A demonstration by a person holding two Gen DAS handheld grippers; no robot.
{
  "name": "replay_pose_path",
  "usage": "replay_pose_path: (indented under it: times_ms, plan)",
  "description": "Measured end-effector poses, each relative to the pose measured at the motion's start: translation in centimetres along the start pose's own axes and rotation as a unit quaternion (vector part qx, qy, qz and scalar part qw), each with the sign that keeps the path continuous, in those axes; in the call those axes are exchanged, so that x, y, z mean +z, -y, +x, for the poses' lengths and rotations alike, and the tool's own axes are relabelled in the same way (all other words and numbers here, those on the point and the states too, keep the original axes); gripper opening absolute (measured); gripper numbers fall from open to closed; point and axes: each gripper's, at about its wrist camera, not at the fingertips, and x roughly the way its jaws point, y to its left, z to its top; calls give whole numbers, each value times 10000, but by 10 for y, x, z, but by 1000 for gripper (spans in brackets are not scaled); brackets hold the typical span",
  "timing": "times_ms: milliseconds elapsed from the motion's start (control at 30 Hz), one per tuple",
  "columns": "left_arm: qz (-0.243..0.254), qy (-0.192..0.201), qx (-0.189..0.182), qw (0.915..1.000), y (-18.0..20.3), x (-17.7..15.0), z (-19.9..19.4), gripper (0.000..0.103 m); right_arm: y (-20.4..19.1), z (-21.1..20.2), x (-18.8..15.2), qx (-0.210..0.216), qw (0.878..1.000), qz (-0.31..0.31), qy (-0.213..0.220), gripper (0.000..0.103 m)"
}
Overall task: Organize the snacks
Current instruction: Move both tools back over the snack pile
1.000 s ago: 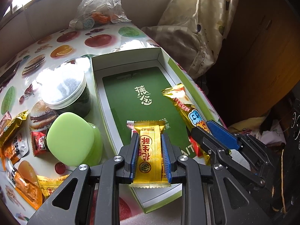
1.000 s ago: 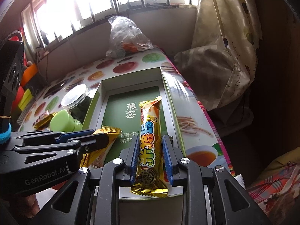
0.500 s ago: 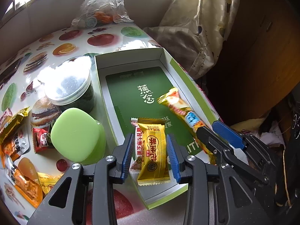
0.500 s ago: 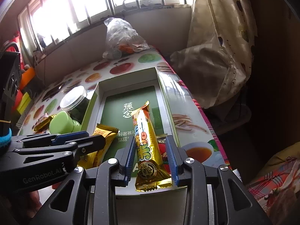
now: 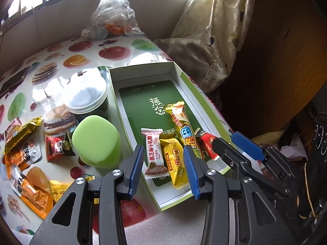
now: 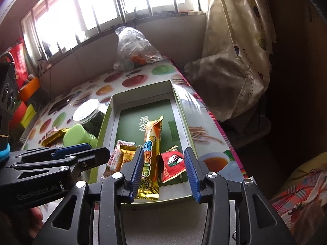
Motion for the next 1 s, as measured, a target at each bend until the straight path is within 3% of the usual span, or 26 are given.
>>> replay_pose_path:
  times_ms: [233, 633, 733, 1000]
  plan:
    - [61, 276, 11, 9996, -4, -11, -28, 42, -13, -17, -1, 43, 9999, -47, 153, 43]
    - [32, 547, 405, 9977, -31, -42, -62, 42, -55, -29, -14, 325, 9988, -309, 208, 45]
    - [-97, 522, 354, 9980, -43, -50, -67, 42, -67, -30, -17, 423, 9981, -415, 195, 45]
    - [-675, 562, 710, 9936, -98, -75, -82, 42, -98, -24, -29, 735, 9950, -677, 17, 46]
